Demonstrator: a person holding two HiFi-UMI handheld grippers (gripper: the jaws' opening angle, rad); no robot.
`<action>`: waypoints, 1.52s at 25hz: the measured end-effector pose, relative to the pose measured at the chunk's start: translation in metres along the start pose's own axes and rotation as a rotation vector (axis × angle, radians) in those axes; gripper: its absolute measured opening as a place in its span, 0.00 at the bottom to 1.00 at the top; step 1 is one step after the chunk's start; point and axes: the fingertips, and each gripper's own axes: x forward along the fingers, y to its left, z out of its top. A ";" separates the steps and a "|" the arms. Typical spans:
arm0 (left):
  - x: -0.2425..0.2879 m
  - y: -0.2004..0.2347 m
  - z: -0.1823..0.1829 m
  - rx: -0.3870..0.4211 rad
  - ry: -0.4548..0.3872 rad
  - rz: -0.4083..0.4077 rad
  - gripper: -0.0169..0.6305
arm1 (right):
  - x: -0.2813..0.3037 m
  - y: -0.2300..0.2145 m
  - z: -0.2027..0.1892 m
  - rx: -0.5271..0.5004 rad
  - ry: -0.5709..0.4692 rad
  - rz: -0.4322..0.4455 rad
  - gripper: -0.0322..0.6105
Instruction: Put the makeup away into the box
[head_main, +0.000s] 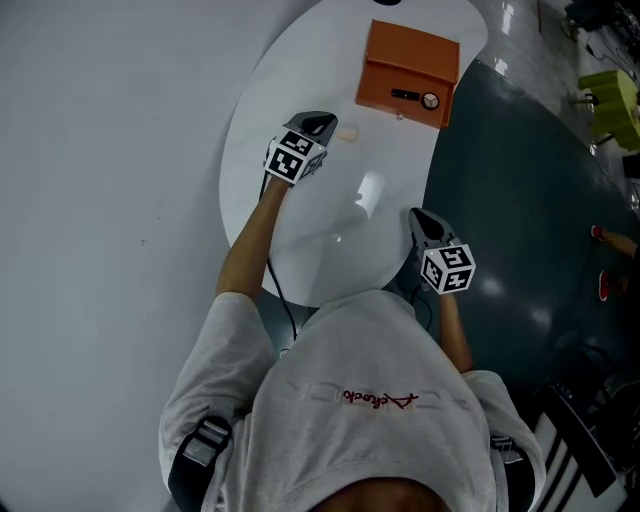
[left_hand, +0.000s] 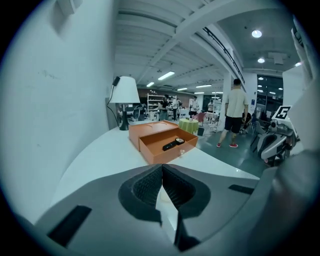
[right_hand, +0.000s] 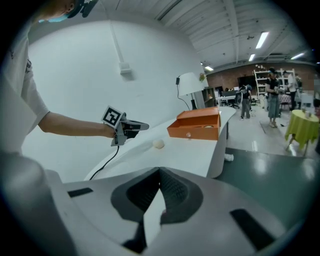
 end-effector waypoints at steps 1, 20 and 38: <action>0.005 -0.003 -0.006 0.001 0.010 -0.007 0.04 | 0.000 -0.002 -0.004 0.005 0.008 -0.002 0.08; 0.066 -0.028 -0.062 0.168 0.183 -0.131 0.36 | 0.000 -0.035 -0.032 0.054 0.054 -0.027 0.08; 0.049 -0.024 -0.026 0.189 0.114 -0.068 0.26 | -0.006 -0.026 -0.019 0.033 0.014 -0.031 0.08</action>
